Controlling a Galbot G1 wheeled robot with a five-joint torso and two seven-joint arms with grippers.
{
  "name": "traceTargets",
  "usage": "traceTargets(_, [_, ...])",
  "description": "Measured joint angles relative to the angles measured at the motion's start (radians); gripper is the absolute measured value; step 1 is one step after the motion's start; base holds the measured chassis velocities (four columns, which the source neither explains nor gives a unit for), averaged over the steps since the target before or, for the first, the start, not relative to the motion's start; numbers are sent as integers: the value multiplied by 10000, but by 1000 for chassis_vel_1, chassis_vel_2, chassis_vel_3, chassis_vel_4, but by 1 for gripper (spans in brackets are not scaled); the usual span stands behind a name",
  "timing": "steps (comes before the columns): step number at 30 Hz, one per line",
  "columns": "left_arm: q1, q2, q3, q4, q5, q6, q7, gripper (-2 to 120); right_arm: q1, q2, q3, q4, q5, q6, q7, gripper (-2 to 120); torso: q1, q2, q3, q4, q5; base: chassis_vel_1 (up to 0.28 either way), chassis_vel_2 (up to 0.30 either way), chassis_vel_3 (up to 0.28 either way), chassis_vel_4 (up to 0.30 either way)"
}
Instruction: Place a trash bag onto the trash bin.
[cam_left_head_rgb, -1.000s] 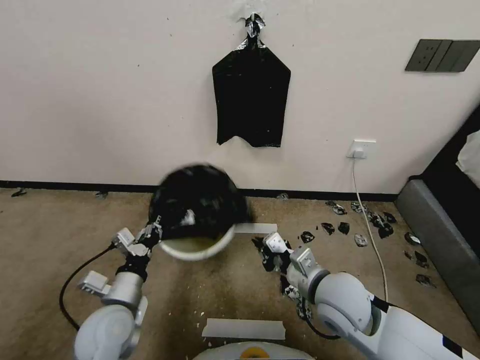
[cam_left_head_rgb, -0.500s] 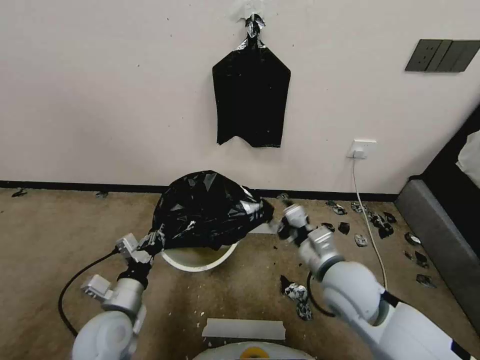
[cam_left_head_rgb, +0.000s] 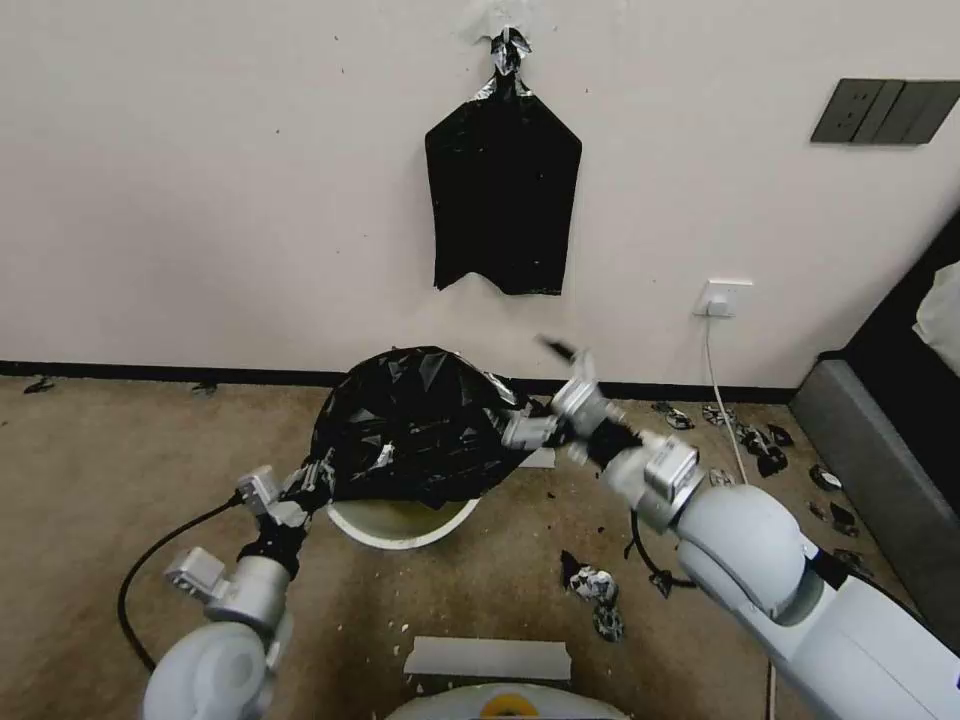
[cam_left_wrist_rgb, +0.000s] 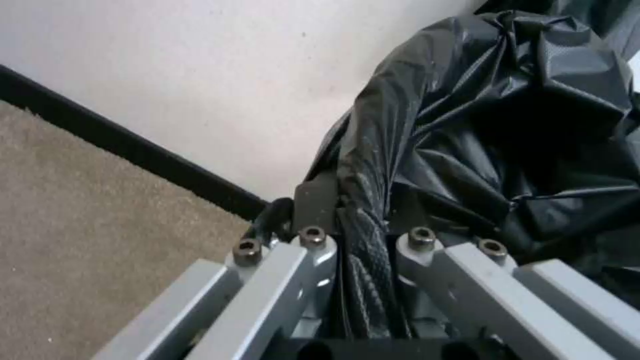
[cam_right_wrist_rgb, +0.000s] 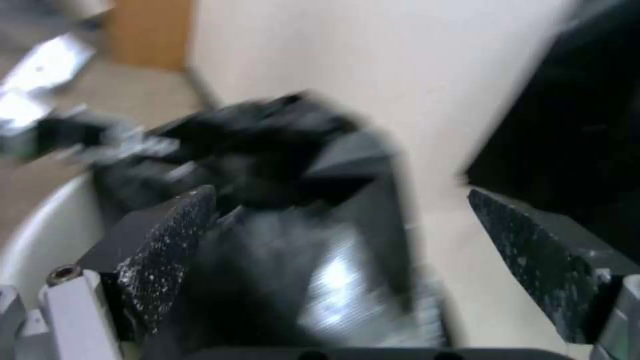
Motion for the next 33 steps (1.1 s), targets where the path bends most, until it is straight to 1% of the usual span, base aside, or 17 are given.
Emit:
traceTargets(3, [23, 18, -16, -22, 20, 1, 18, 6, 245, -244, -249, 3, 122, -146, -101, 100, 0, 0, 0, 0, -1, 0, 0, 0, 0])
traceTargets(5, [43, 17, -23, -29, 49, 1, 37, 6, 562, -423, -585, -15, 431, -378, -34, 100, 0, 0, 0, 1, -1, 0, 0, 0, 0])
traceTargets(9, [75, -27, 4, -34, 122, 0, 69, 6, 789, -400, -859, -267, 714, -606, 241, 100, 0, 0, 0, 1, -1, 0, 0, 0, 0])
traceTargets(12, [99, -38, 27, -43, 162, -1, 77, 6, 783, -351, -920, -364, 734, -659, 291, 98, 0, 0, 0, 1, 0, 0, 0, 0, 0])
traceTargets(13, [103, -41, 34, -52, 180, -2, 80, 6, 772, -335, -941, -403, 732, -671, 306, 96, 0, 0, 0, 1, 0, 0, 0, 0, 0])
traceTargets(14, [103, -41, 36, -58, 186, -2, 80, 6, 761, -327, -951, -425, 729, -674, 312, 92, 0, 0, 0, 1, -1, 0, 0, 0, 0])
traceTargets(15, [103, -41, 36, -58, 186, -2, 80, 6, 761, -327, -951, -425, 729, -674, 312, 92, 0, 0, 0, 1, -1, 0, 0, 0, 0])
traceTargets(18, [99, -38, 29, -71, 190, -4, 81, 6, 688, -333, -957, -448, 687, -674, 320, 76, 0, 0, 0, 1, -1, 0, 0, 0, 0])
traceTargets(21, [99, -37, 20, -74, 190, -3, 81, 6, 666, -341, -957, -448, 673, -669, 325, 72, 0, 0, 0, 1, -1, 0, 0, 0, 0])
traceTargets(22, [99, -36, 6, -77, 188, -4, 81, 6, 632, -344, -956, -445, 650, -660, 333, 63, 0, 0, 0, 1, -1, 0, 0, 0, 0])
traceTargets(23, [100, -39, -1, -80, 185, -6, 81, 6, 599, -319, -959, -444, 622, -650, 349, 52, 0, 0, 0, 1, -1, 0, 0, 0, 0])
traceTargets(24, [100, -39, -1, -80, 185, -6, 81, 6, 599, -319, -959, -444, 622, -650, 349, 52, 0, 0, 0, 1, -1, 0, 0, 0, 0])
traceTargets(28, [83, -46, -17, -87, 173, -9, 72, 6, 544, -311, -992, -448, 561, -622, 367, 33, 0, 0, 1, 0, -1, 0, 0, 0, 0])
traceTargets(29, [83, -46, -17, -87, 173, -9, 72, 6, 544, -311, -992, -448, 561, -622, 367, 33, 0, 0, 1, 0, -1, 0, 0, 0, 0])
traceTargets(32, [69, -35, -38, -101, 154, -12, 66, 6, 493, -317, -993, -448, 545, -597, 400, 20, 0, 1, 0, 1, -1, 0, 0, 0, 0])
traceTargets(33, [69, -35, -38, -101, 154, -12, 66, 6, 493, -317, -993, -448, 545, -597, 400, 20, 0, 1, 0, 1, -1, 0, 0, 0, 0])
